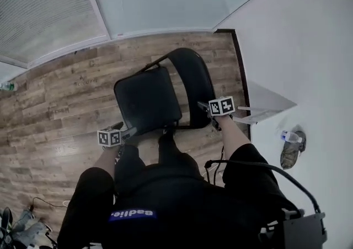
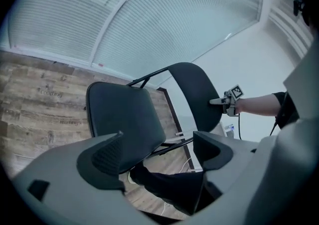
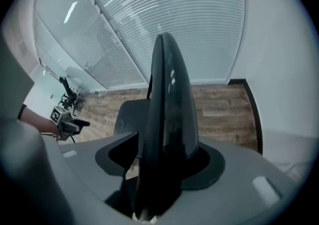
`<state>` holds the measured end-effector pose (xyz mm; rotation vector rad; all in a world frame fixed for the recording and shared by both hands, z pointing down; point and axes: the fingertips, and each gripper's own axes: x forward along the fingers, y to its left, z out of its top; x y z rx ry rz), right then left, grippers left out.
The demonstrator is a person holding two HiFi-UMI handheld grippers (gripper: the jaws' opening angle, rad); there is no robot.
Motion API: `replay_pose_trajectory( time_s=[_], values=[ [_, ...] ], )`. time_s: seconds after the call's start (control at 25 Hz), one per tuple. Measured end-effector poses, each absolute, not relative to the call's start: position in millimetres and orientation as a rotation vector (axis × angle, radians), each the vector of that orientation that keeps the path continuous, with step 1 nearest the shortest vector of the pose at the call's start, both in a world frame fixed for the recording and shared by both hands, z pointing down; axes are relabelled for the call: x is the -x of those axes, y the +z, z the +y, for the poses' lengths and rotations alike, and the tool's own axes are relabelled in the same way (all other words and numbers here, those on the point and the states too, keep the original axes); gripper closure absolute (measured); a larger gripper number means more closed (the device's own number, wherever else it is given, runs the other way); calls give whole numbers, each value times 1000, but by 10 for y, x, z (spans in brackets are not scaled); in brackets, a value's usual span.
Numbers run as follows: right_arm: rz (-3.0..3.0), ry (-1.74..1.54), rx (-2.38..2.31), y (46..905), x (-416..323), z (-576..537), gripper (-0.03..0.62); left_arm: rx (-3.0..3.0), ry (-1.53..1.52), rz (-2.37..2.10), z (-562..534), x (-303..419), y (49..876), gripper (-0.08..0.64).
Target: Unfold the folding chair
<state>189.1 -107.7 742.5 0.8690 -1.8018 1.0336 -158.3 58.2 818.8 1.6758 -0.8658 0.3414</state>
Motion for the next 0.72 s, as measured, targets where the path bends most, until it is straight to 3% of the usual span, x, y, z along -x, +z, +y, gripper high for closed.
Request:
replay_pose_trajectory(
  time_s=[0.44,0.6,0.72],
  values=[
    [-1943,742,-1002,6413,-2224,-903,366,-1950,186,-909,308,1278,6355,137],
    [-2068,683,-1030,6066,-1894,-621,375,-2074,97,-977,268,1204,5708,137],
    [-2185,656,-946,5842,-1411,-422,420,-2143,82,-1025,212,1216,5336,140]
  ],
)
